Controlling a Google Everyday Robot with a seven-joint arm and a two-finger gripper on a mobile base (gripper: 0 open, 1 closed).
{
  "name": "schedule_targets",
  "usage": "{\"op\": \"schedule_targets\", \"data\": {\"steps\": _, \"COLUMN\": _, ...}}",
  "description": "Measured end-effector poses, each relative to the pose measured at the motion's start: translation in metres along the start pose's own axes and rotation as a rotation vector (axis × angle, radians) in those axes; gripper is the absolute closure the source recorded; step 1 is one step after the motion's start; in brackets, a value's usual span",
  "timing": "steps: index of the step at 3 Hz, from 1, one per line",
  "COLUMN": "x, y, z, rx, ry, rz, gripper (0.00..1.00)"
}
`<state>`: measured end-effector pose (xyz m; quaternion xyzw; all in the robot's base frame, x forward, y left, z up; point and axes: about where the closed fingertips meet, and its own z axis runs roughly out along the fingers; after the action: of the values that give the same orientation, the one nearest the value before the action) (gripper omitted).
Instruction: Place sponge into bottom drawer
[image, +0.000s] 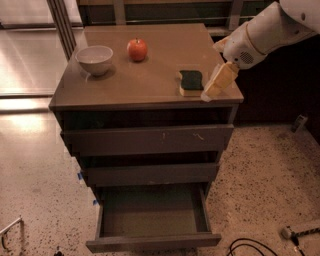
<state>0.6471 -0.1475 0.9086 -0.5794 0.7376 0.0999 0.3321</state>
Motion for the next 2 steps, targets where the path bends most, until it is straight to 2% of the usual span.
{"op": "schedule_targets", "data": {"steps": 2, "x": 0.016, "y": -0.018, "z": 0.039, "rx": -0.015, "ry": -0.068, "rz": 0.034, "gripper": 0.00}}
